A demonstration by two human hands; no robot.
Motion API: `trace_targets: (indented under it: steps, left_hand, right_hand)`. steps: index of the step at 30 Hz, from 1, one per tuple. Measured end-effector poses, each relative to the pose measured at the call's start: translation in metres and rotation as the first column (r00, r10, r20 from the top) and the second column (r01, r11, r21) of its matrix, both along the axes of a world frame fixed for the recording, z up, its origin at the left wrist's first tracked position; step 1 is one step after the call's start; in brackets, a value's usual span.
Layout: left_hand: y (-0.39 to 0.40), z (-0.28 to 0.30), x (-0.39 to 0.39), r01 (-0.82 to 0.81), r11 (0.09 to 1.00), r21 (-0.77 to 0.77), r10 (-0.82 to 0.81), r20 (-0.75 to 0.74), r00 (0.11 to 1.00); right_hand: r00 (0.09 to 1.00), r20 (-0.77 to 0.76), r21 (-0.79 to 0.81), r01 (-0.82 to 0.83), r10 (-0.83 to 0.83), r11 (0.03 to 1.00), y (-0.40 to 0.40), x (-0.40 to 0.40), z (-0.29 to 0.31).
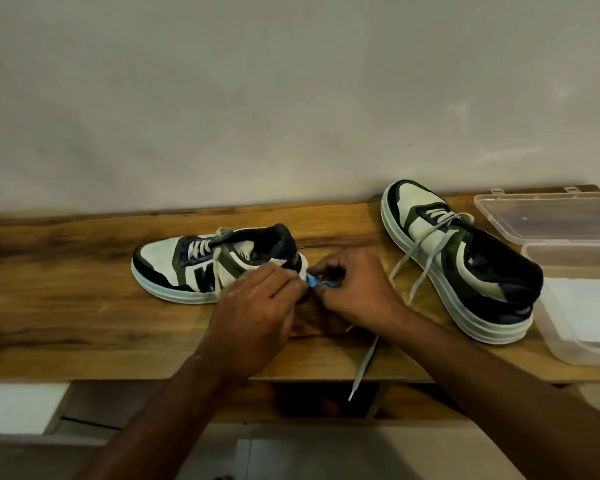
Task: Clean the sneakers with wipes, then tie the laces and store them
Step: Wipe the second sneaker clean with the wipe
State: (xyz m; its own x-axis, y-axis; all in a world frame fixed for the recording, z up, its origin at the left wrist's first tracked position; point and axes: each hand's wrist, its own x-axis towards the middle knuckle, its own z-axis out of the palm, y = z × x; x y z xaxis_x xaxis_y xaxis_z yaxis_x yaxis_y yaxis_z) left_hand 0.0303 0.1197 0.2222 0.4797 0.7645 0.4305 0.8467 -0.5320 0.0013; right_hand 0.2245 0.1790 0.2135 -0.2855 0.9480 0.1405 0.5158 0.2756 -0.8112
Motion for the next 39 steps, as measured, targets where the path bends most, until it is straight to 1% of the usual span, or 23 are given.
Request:
trace_targets:
  steps: [2,4,6,8,10,12,14,16,19,23,25,28,30,32,35,37,39]
  left_hand:
    - [-0.004,0.0,-0.003,-0.05,0.999,-0.002,0.05,0.065,0.997]
    - [-0.008,-0.001,-0.005,-0.095,0.995,0.011,0.093,0.122,0.988]
    - [-0.011,-0.002,-0.007,-0.124,0.991,0.043,0.116,0.153,0.981]
    - [-0.012,-0.003,-0.007,-0.163,0.985,0.064,0.149,0.182,0.972]
    - [-0.011,-0.003,-0.006,-0.221,0.975,0.034,0.207,0.241,0.948]
    - [-0.008,-0.002,-0.005,-0.262,0.965,-0.009,0.252,0.298,0.921]
    - [-0.006,-0.002,-0.006,-0.267,0.964,-0.013,0.258,0.315,0.914]
    - [-0.005,-0.003,-0.006,-0.257,0.966,0.0,0.243,0.324,0.914]
    - [-0.005,-0.002,-0.007,-0.247,0.969,0.011,0.229,0.337,0.913]
    - [-0.005,-0.001,-0.007,-0.247,0.969,-0.001,0.231,0.355,0.906]
    - [-0.004,-0.001,-0.009,-0.25,0.968,-0.003,0.235,0.344,0.909]
    - [-0.004,-0.003,-0.013,-0.258,0.966,-0.011,0.247,0.331,0.911]
    - [-0.003,-0.003,-0.013,-0.265,0.964,-0.028,0.258,0.338,0.905]
    - [-0.002,-0.003,-0.012,-0.277,0.959,-0.051,0.277,0.354,0.893]
    - [0.0,-0.002,-0.01,-0.308,0.947,-0.091,0.319,0.384,0.867]
    - [0.001,-0.001,-0.01,-0.324,0.939,-0.111,0.341,0.392,0.854]
    - [0.001,0.0,-0.01,-0.325,0.938,-0.121,0.346,0.391,0.853]
  right_hand:
    - [0.999,0.033,-0.004,-0.016,0.016,1.0,-0.007,-0.003,-0.002]
    - [0.999,0.046,0.014,0.026,-0.027,1.0,-0.009,-0.002,-0.004]
    - [0.992,-0.006,0.001,0.129,-0.129,0.992,-0.004,0.002,-0.005]
    - [0.968,-0.098,-0.082,0.223,-0.231,0.971,0.006,0.006,-0.007]
    - [0.94,-0.178,-0.166,0.263,-0.291,0.95,0.013,0.002,-0.01]
    - [0.927,-0.224,-0.194,0.261,-0.302,0.946,0.013,-0.007,-0.013]
    - [0.937,-0.215,-0.162,0.244,-0.276,0.956,0.006,-0.018,-0.015]
    - [0.945,-0.173,-0.076,0.269,-0.278,0.96,-0.007,-0.026,-0.014]
    - [0.929,-0.207,0.039,0.321,-0.306,0.946,-0.033,-0.038,-0.015]
    - [0.955,-0.169,0.068,0.258,-0.244,0.964,-0.059,-0.053,-0.018]
    - [0.942,-0.201,0.025,0.279,-0.268,0.96,-0.053,-0.053,-0.015]
    - [0.884,-0.226,-0.066,0.404,-0.408,0.912,-0.023,-0.041,-0.016]
    - [0.86,-0.242,-0.146,0.425,-0.449,0.893,-0.006,-0.033,-0.018]
    - [0.873,-0.247,-0.164,0.389,-0.42,0.906,-0.005,-0.035,-0.018]
    - [0.913,-0.24,-0.072,0.322,-0.33,0.944,-0.025,-0.045,-0.018]
    - [0.937,-0.22,-0.055,0.267,-0.272,0.962,-0.036,-0.049,-0.017]
    - [0.951,-0.181,-0.066,0.245,-0.253,0.967,-0.029,-0.044,-0.016]
